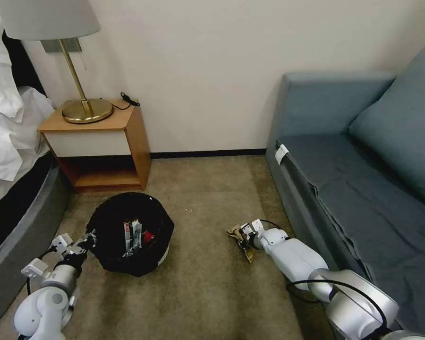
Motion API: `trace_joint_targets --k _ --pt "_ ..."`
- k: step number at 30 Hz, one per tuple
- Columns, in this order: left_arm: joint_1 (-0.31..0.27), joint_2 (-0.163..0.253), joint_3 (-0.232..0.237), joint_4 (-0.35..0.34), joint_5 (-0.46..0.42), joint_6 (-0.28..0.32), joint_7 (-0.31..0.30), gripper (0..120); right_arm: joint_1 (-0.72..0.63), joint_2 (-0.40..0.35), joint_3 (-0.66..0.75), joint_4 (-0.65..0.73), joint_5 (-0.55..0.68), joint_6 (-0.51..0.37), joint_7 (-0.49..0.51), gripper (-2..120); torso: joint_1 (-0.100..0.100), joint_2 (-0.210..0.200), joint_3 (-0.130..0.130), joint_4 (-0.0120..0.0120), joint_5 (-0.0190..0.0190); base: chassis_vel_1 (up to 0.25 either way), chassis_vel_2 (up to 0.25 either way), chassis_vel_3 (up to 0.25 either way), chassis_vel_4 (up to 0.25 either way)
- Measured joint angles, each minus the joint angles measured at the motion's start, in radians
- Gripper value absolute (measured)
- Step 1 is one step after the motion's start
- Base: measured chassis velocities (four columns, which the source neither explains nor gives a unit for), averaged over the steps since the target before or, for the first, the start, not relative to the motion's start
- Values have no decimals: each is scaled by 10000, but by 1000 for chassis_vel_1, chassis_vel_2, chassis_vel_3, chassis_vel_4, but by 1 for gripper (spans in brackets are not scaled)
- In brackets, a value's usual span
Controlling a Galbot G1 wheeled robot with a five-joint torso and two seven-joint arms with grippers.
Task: Pick up the trash bin, then pick up the garbage on the floor and place it into the trash bin.
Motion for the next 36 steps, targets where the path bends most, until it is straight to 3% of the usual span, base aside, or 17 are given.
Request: trace_joint_targets --k 5,13,23,27,33,36 --pt "-50 -44 63 -18 70 23 -9 5 -36 -134 -35 376 134 -58 158 0 1 -1 3 0 3 0 0 0 0" --pt "-84 -79 137 -41 131 49 -19 5 -7 -443 -50 1370 346 -114 398 0 1 -2 2 3 2 0 0 0 0" --pt "-337 6 503 -34 174 268 -180 5 313 -1621 354 5071 1153 -261 1129 0 1 0 -2 0 -1 0 0 0 0" --pt "-548 11 753 -183 268 582 -377 5 404 -2283 611 7159 2405 -616 1758 0 1 1 -3 -3 -3 0 0 0 0" --pt "-721 77 1011 -306 364 751 -481 5 582 -2433 743 8388 3187 -414 2073 0 1 1 -3 -3 -4 0 0 0 0" --pt "-737 99 1224 -468 447 832 -541 5 644 -2411 728 9448 4209 -320 2344 0 1 2 -2 0 -3 0 0 0 0"
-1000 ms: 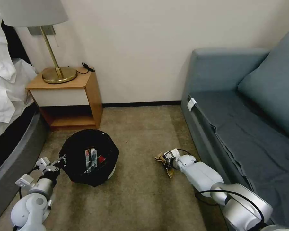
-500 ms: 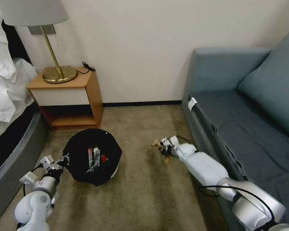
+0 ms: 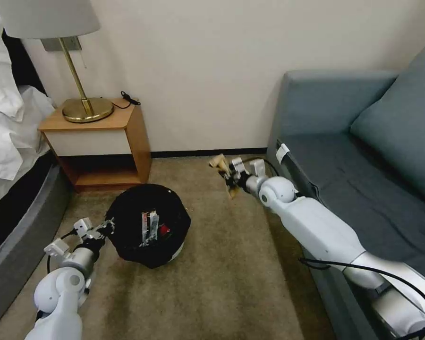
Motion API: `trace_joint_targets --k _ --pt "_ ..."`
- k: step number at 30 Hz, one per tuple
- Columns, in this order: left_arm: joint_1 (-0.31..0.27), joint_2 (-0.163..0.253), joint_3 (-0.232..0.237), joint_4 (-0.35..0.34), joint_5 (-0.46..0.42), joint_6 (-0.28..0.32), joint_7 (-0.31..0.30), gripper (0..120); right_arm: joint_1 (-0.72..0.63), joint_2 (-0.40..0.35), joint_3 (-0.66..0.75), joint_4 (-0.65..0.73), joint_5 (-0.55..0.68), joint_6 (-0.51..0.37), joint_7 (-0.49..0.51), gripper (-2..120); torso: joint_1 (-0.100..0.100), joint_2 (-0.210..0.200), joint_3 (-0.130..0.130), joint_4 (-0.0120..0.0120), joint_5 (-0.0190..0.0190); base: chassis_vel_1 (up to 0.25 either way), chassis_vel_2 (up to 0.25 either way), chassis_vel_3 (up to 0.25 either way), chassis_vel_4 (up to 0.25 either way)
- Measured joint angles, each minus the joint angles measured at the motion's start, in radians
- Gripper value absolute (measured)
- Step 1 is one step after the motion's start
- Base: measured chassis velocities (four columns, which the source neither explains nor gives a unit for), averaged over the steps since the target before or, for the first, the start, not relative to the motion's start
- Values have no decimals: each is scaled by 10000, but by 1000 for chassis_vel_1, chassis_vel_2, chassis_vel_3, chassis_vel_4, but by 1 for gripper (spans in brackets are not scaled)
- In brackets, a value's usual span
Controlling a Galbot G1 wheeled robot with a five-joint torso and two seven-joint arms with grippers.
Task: Pick up the trash bin, then pick up the garbage on the floor and place it into the trash bin.
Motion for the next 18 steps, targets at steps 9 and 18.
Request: trace_joint_targets --k 9,18 --pt "134 -229 339 -397 208 47 -105 5 141 114 -464 2416 1748 -106 716 0 -1 1 -1 1 -2 0 0 0 0" --pt "302 -561 442 -723 287 69 -196 5 -687 -526 -1046 4031 2190 -182 771 0 -1 2 -1 -2 1 0 0 0 0"
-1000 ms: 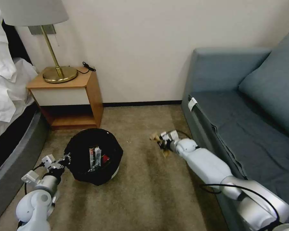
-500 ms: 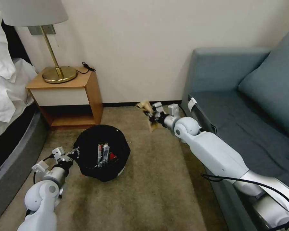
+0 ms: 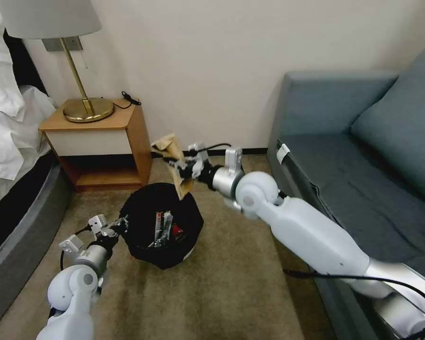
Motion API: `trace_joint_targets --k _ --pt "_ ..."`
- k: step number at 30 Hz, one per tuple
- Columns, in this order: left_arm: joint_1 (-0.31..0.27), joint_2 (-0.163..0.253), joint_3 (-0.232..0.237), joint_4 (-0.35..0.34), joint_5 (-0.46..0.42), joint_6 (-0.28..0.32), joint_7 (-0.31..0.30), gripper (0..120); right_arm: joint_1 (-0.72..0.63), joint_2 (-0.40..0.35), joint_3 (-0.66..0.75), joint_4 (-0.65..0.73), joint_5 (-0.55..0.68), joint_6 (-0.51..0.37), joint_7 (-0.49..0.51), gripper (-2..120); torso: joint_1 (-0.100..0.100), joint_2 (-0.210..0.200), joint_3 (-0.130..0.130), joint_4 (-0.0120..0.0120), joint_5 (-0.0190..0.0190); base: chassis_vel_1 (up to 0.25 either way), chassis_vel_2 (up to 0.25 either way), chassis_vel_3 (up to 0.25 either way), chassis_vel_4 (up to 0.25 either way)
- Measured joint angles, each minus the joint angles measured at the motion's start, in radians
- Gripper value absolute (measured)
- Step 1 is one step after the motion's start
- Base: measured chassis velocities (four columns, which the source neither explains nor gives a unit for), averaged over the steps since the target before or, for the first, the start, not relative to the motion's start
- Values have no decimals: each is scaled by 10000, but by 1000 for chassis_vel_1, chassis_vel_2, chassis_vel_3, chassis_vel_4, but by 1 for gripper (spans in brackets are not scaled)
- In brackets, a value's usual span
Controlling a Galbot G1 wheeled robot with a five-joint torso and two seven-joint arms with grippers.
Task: Pick up the trash bin, then pick up the garbage on the floor and place it into the trash bin.
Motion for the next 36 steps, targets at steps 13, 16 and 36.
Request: trace_joint_targets --k 13,16,36 --pt "384 -336 76 -336 170 128 25 5 -924 195 -598 -155 -915 81 -325 0 0 0 0 0 -1 0 0 0 0" --pt "430 -355 76 -338 210 128 49 5 -923 349 -652 -276 -993 85 -333 0 0 0 0 1 -1 0 0 0 0" --pt "626 -447 72 -554 -56 191 64 5 -1146 860 -1018 -718 -2008 244 -632 44 -1 0 0 1 -1 0 0 0 0"
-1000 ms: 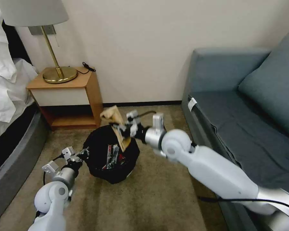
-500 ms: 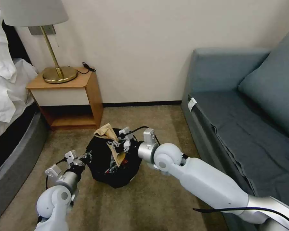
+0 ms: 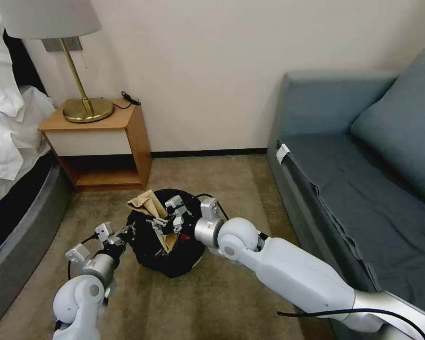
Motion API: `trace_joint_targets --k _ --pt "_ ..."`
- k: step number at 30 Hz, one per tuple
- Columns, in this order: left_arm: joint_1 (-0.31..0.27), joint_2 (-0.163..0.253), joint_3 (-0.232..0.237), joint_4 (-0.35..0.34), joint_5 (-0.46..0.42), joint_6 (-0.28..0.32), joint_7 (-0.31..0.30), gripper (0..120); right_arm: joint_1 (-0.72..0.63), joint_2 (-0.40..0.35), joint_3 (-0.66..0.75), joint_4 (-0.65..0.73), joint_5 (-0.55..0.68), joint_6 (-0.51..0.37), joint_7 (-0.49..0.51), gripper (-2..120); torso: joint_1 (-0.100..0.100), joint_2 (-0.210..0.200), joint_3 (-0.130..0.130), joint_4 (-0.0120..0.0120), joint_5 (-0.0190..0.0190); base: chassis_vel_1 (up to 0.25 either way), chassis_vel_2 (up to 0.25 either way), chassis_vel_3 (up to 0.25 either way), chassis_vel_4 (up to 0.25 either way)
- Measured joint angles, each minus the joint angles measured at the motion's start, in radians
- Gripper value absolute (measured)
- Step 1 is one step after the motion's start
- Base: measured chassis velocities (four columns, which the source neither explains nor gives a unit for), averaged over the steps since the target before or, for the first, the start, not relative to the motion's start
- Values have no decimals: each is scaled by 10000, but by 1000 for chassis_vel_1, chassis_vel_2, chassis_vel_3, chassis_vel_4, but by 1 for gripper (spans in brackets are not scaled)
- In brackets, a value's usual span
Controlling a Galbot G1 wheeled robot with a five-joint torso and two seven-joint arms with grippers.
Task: Pick up the trash bin, then pick up the garbage on the floor and place it into the trash bin.
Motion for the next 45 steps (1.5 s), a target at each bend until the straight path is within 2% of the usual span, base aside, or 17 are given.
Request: trace_joint_targets --k 2,4,6,8,11,16,22,24,32,39,45 --pt "9 -12 0 -5 -4 3 -8 5 -14 13 17 -37 -72 9 6 56 0 0 0 1 0 0 0 0 0" --pt "10 -14 0 -5 -5 5 -9 5 -15 15 18 -54 -101 17 5 57 0 0 0 0 0 0 0 0 0" --pt "13 -16 -1 -16 -18 9 -11 5 -27 72 32 -156 -171 56 -2 69 0 0 0 -1 0 0 0 0 0" --pt "14 -16 -2 -21 -30 16 -12 5 -36 112 47 -205 -201 73 -12 73 0 0 0 0 0 0 0 0 0" --pt "18 -5 -43 -27 -66 29 -35 5 -78 257 179 -331 -296 123 -38 88 0 0 0 1 0 0 0 0 0" --pt "-6 32 -145 47 -124 30 -64 5 -93 165 564 -188 -361 209 0 99 0 0 0 1 0 0 0 0 0" --pt "-46 74 -250 133 -165 29 -74 5 -230 -250 1181 154 -655 386 2 100 0 0 0 1 1 0 0 0 0" --pt "-72 107 -288 250 -190 23 -75 5 -452 -709 1749 594 -852 450 104 100 0 0 1 -1 1 0 0 0 0" --pt "-107 134 -249 574 -163 6 -192 5 -1445 -1673 3088 1763 -1252 517 190 100 0 0 1 -1 2 0 0 0 0" --pt "-82 83 -166 798 -71 35 -508 5 -2330 -2080 3998 2309 -1637 644 23 100 0 1 0 0 3 0 0 0 0" --pt "-85 64 -135 1153 143 6 -653 5 -2917 -2136 4446 2599 -1926 760 -69 100 0 0 1 0 1 0 0 0 0"
